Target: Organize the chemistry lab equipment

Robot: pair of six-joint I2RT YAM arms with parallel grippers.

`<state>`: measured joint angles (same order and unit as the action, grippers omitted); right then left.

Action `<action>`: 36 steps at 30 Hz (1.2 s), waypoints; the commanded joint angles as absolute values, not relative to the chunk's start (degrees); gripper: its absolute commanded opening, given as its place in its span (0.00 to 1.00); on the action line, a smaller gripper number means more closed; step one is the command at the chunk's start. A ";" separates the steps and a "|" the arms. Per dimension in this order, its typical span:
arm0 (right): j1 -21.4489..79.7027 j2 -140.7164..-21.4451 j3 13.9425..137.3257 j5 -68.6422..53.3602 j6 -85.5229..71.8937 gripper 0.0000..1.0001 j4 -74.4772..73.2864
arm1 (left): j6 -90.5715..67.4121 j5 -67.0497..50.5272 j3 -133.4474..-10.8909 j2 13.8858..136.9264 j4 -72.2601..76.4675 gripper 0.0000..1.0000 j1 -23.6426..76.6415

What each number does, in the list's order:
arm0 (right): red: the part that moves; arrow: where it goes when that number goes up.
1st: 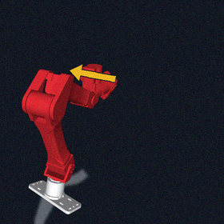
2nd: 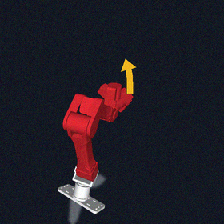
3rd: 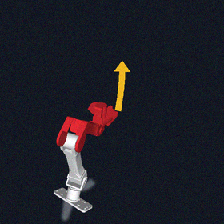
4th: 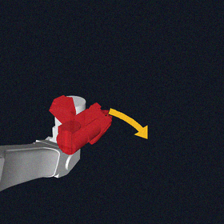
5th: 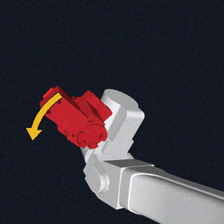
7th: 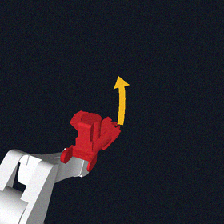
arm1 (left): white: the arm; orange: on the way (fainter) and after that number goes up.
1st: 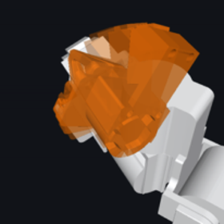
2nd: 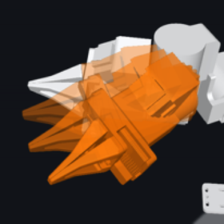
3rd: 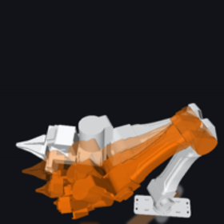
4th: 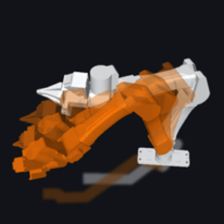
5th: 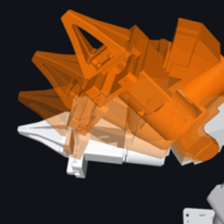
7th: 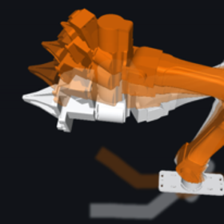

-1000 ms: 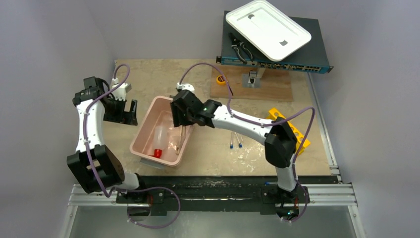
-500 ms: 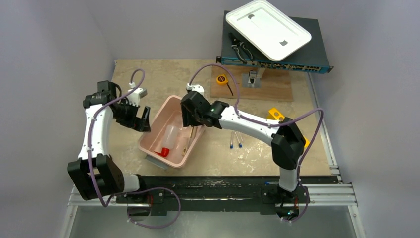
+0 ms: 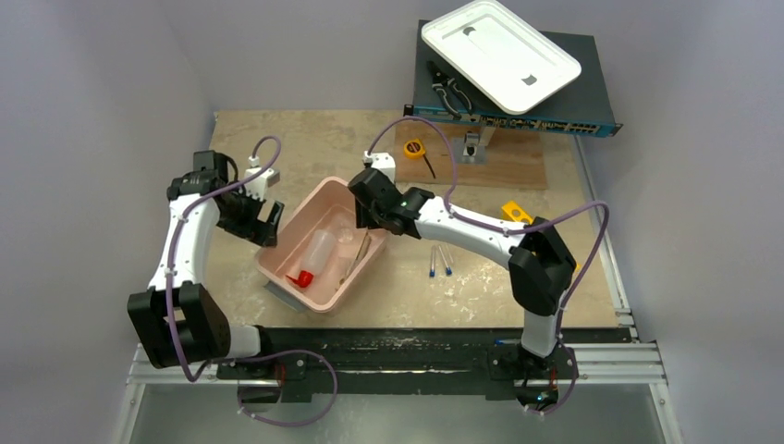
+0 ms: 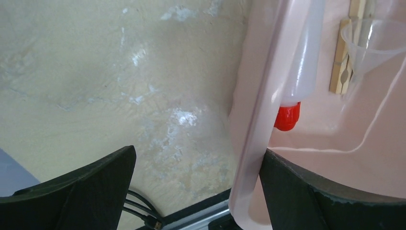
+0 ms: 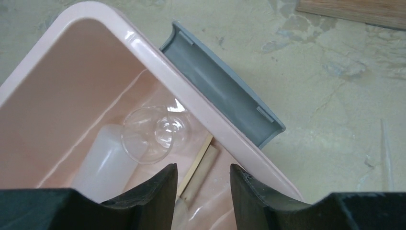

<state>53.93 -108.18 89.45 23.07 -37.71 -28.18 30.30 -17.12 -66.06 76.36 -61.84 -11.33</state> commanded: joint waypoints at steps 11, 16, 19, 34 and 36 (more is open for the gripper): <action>53.70 -96.00 82.73 24.87 -40.30 0.46 -30.62 | 21.61 -6.71 -79.08 86.85 -52.11 0.96 -2.56; 53.52 -88.71 80.58 27.42 -40.69 0.47 -33.44 | 20.66 -7.42 -81.50 87.74 -53.67 0.98 -2.42; 52.14 -83.37 77.34 28.80 -41.24 0.49 -34.14 | 19.75 -12.18 -83.58 85.14 -58.21 1.00 -2.50; 34.59 -82.77 54.53 24.49 -39.54 0.46 -23.18 | 11.64 -21.86 -88.51 78.16 -63.42 1.00 -10.82; 33.21 -84.46 54.24 23.60 -38.84 0.45 -21.43 | 10.76 -27.70 -88.93 78.93 -63.48 1.00 -15.21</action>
<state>35.44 -83.55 54.43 24.82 -40.05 -27.79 14.87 -19.40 -87.44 78.13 -62.81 -8.78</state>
